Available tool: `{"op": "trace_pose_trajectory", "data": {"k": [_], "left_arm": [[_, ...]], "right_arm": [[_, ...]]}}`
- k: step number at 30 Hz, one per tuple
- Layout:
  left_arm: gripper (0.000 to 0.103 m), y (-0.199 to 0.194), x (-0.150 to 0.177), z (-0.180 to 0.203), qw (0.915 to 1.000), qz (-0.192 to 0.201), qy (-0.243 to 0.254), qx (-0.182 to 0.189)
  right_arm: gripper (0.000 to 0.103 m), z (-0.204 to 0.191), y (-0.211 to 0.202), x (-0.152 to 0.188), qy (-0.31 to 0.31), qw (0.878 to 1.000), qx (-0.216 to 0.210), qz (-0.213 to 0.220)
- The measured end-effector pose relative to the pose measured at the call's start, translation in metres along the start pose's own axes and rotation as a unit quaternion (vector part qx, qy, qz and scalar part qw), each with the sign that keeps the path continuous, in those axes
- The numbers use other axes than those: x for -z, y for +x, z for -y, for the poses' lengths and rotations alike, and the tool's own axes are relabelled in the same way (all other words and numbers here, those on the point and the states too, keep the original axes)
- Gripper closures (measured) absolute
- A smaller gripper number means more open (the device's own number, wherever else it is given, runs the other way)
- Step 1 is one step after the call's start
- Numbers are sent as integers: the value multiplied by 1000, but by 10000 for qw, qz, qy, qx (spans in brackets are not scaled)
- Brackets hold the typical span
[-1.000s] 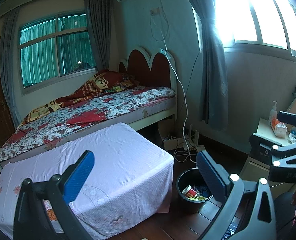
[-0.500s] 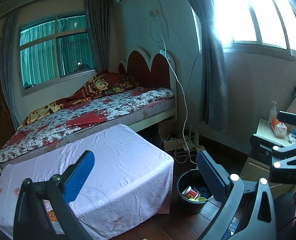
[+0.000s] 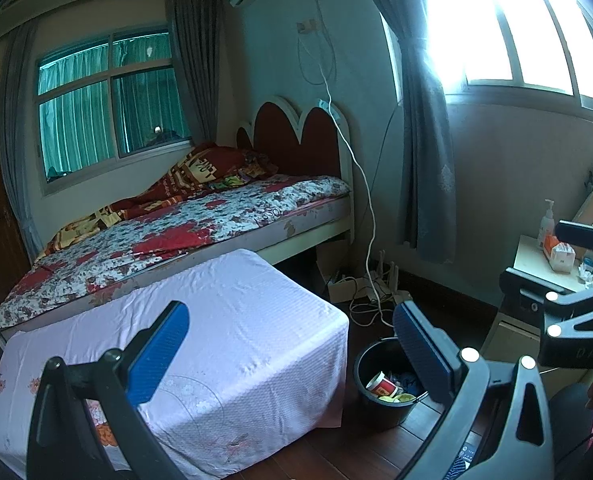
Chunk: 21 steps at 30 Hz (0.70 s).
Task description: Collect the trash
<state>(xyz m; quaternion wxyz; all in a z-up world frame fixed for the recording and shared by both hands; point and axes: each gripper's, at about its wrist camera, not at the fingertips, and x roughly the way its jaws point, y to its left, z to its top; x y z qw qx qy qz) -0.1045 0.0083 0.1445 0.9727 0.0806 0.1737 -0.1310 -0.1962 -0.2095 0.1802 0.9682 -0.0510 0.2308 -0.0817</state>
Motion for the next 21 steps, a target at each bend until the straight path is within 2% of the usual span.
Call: {"op": "trace_pose_trajectory", "data": {"k": [13,21], "left_arm": [[1,0,5,-2,9999,127,34,-67],[1,2,6,-3,9999,102,96,78]], "right_arm": [[0,2,-2,5,8,10000,-23,-26],[0,3,2,9,20,10000,-43,-45]]}}
